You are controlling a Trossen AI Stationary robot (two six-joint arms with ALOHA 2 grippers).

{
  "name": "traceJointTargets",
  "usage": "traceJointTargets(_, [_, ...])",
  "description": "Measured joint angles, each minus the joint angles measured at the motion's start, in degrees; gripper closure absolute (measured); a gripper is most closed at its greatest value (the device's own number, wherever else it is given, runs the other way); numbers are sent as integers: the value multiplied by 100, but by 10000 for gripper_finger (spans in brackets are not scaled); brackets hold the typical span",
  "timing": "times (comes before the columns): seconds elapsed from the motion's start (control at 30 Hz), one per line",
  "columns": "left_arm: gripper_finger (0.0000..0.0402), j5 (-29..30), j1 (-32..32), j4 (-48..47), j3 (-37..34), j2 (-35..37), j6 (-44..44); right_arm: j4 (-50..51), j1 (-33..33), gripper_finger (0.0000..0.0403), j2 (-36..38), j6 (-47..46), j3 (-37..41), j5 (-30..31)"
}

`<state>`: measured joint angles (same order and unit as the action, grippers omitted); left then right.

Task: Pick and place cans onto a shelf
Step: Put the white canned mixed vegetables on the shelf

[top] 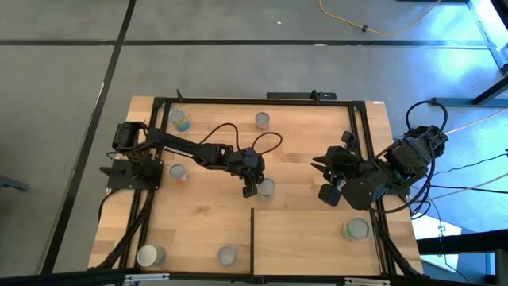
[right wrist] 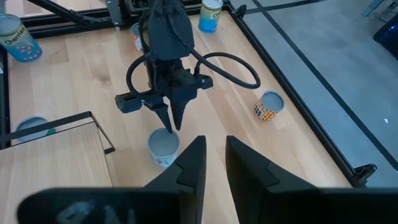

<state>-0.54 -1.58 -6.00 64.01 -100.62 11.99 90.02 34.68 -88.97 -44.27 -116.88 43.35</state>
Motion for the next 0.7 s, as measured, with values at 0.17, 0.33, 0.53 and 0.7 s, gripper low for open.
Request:
traceJointTargets(0.17, [332, -15, 0, 12, -6, -157, 46, 0, 0, 338, 0, 109, 0, -2])
traceJointTargets(0.33, [332, -88, 0, 93, 6, -323, 153, -2, 1, 338, 2, 109, 0, -4])
traceJointTargets(0.53, [334, 40, 0, 55, 7, -332, 139, -1, 1, 338, 2, 109, 0, -4])
traceJointTargets(0.7, [367, 141, 2, 25, 7, -332, 95, 0, 2, 338, 2, 109, 0, -2])
